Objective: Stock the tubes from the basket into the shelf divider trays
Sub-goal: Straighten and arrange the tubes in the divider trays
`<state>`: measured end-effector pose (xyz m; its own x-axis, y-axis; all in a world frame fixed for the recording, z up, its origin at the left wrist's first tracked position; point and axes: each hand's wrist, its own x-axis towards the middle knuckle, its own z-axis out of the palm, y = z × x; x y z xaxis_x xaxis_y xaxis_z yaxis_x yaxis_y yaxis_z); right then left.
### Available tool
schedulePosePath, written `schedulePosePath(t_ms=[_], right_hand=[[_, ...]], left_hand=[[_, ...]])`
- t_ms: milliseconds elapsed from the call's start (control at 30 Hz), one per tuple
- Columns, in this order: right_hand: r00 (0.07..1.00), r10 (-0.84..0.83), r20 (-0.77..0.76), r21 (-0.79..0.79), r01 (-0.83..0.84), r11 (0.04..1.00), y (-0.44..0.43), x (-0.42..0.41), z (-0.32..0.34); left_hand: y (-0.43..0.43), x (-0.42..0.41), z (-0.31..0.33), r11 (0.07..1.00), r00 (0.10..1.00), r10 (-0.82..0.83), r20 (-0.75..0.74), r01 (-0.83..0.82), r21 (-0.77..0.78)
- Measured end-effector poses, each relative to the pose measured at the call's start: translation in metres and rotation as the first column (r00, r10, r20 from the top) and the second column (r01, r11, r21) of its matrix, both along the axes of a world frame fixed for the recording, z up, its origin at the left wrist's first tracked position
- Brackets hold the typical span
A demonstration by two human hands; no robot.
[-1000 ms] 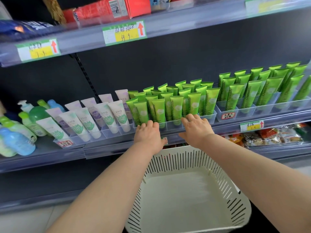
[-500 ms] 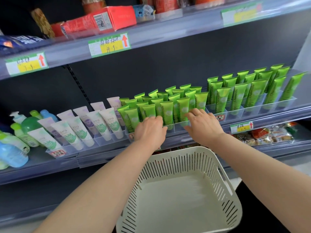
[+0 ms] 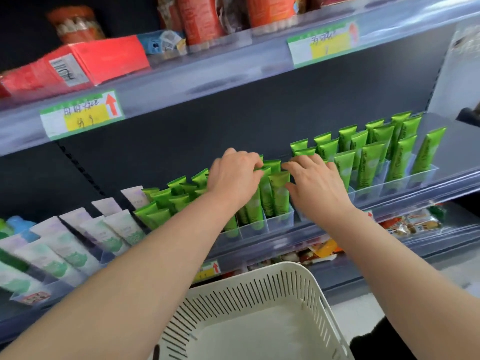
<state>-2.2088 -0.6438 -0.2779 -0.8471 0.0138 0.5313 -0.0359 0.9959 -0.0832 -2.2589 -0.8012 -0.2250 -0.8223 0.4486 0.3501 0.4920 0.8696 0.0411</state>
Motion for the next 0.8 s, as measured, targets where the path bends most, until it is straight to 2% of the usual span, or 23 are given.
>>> schedulePosePath(t_ms=[167,333,500,633,800], right_hand=[[0.995,-0.051,-0.081,0.046,0.055,0.997,0.012,-0.017,-0.006],[0.996,-0.016,-0.088,0.018,0.017,1.000,0.013,-0.030,-0.008],[0.990,0.012,-0.144,-0.027,-0.016,1.000,0.021,-0.031,0.001],[0.993,0.029,-0.116,-0.037,-0.034,0.999,0.023,-0.028,-0.003],[0.994,0.048,-0.101,-0.056,-0.053,0.997,0.024,-0.027,-0.007]], left_hand=[[0.021,-0.027,0.010,0.989,0.993,0.071,0.095,-0.058,-0.137],[0.036,-0.038,0.013,0.950,0.980,0.148,0.133,-0.103,-0.293],[0.045,-0.038,0.009,0.967,0.989,0.116,0.090,-0.092,-0.239],[0.050,-0.036,0.002,0.979,0.995,0.066,0.081,-0.049,-0.197],[0.043,-0.043,0.009,0.996,0.979,0.067,0.193,-0.055,-0.068]])
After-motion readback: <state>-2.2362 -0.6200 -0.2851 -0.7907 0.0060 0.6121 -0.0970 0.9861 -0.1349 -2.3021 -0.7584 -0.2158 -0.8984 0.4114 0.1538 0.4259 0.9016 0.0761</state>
